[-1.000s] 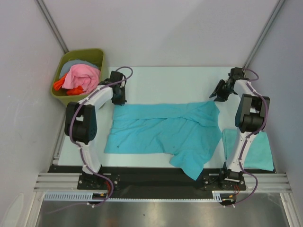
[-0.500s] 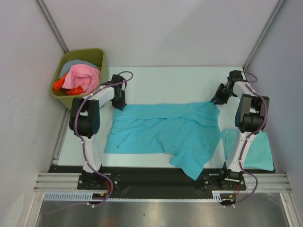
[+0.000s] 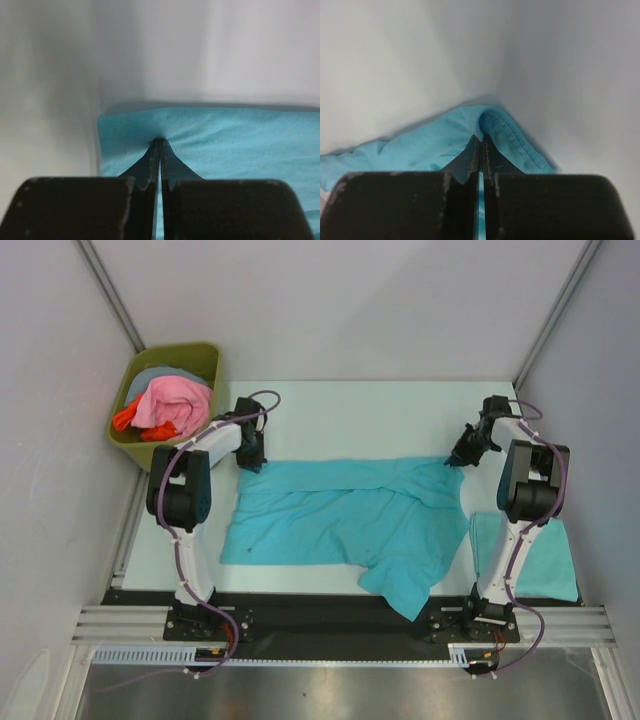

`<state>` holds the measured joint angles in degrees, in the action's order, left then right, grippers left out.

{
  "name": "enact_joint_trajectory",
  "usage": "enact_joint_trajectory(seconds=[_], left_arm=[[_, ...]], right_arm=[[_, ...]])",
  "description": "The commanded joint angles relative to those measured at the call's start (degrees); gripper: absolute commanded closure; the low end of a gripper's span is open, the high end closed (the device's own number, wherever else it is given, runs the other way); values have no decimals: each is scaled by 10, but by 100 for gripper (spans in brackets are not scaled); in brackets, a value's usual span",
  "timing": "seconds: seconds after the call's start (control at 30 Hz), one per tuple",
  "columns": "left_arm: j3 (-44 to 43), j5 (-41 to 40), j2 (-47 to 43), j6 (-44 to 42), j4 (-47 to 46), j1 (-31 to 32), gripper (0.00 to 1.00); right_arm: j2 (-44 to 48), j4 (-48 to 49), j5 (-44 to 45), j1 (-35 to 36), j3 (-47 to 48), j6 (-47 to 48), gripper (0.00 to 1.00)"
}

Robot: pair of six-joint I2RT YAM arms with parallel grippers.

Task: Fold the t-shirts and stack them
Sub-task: Fold the tshirt

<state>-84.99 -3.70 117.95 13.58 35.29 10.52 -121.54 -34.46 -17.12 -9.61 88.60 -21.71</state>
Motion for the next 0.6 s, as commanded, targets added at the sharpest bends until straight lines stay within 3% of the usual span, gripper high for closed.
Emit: enact_joint_trajectory(seconds=[0.0, 0.2, 0.57], left_arm=[[-8, -18, 27, 5, 10, -8, 99], [-25, -30, 37, 7, 31, -12, 100], [-26, -27, 36, -1, 34, -13, 99]], right_arm=[[57, -1, 26, -7, -11, -17, 100], [78, 18, 95, -10, -56, -30, 100], [45, 32, 102, -14, -38, -14, 100]])
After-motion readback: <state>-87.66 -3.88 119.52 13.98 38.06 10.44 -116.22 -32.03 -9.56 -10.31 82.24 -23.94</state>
